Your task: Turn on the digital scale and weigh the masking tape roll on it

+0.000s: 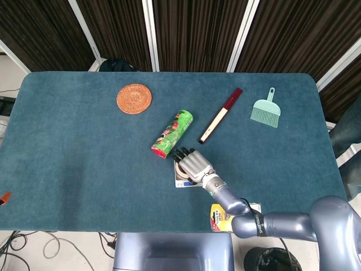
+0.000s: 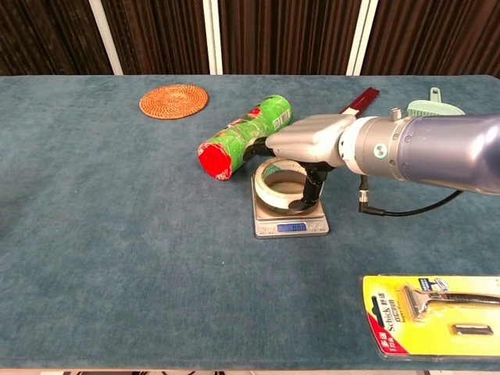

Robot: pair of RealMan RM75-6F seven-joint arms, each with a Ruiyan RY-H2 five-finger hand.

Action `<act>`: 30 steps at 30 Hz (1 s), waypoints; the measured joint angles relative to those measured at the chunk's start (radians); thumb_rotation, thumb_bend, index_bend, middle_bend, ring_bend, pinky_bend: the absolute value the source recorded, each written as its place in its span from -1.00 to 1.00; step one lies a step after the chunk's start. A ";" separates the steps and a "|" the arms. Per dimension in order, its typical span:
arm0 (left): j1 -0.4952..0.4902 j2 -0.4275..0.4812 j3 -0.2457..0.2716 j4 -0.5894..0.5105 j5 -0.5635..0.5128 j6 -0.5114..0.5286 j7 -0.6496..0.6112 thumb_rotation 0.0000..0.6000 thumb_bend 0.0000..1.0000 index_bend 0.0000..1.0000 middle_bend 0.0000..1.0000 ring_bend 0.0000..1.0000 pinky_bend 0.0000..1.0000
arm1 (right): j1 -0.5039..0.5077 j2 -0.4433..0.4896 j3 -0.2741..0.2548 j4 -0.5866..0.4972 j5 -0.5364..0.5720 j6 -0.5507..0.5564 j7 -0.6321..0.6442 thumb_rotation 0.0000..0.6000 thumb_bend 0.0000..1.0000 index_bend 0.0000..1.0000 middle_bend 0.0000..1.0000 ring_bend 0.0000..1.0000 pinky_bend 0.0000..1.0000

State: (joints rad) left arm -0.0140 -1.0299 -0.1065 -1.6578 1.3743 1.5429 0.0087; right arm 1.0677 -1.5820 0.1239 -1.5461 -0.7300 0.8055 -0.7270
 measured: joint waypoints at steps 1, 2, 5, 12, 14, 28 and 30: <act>0.000 0.001 0.000 0.000 0.000 0.000 -0.001 1.00 -0.91 -0.90 -1.00 -1.00 -1.00 | 0.000 -0.002 0.000 0.001 0.000 0.004 0.001 1.00 -0.22 -1.00 -1.00 -0.98 0.80; 0.000 0.001 0.000 0.000 0.001 0.000 -0.002 1.00 -0.91 -0.90 -1.00 -1.00 -1.00 | 0.001 -0.004 0.000 0.003 0.001 0.008 0.002 1.00 -0.23 -1.00 -1.00 -0.99 0.80; 0.000 0.002 0.001 0.000 0.001 -0.001 -0.003 1.00 -0.91 -0.90 -1.00 -1.00 -1.00 | 0.000 -0.009 0.002 0.002 -0.003 0.019 0.012 1.00 -0.31 -1.00 -1.00 -1.00 0.83; 0.000 0.000 -0.001 -0.001 -0.002 0.000 0.002 1.00 -0.91 -0.90 -1.00 -1.00 -1.00 | -0.011 -0.008 0.001 0.001 -0.023 0.041 0.043 1.00 -0.42 -1.00 -1.00 -1.00 0.88; 0.000 0.000 -0.001 -0.001 -0.002 0.000 0.003 1.00 -0.91 -0.90 -1.00 -1.00 -1.00 | -0.012 -0.007 -0.004 0.001 -0.026 0.041 0.044 1.00 -0.42 -1.00 -1.00 -1.00 0.89; 0.000 -0.003 -0.002 0.000 -0.006 0.003 0.014 1.00 -0.91 -0.90 -1.00 -1.00 -1.00 | -0.080 0.094 -0.003 -0.103 -0.138 0.157 0.116 1.00 -0.42 -1.00 -1.00 -1.00 -0.87; 0.001 -0.003 -0.003 -0.001 -0.006 0.006 0.014 1.00 -0.91 -0.90 -1.00 -1.00 -1.00 | -0.117 0.146 -0.011 -0.146 -0.189 0.208 0.139 1.00 -0.42 -1.00 -1.00 -1.00 -0.90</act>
State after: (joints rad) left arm -0.0132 -1.0332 -0.1094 -1.6585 1.3685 1.5488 0.0230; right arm 0.9507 -1.4362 0.1130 -1.6924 -0.9194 1.0134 -0.5877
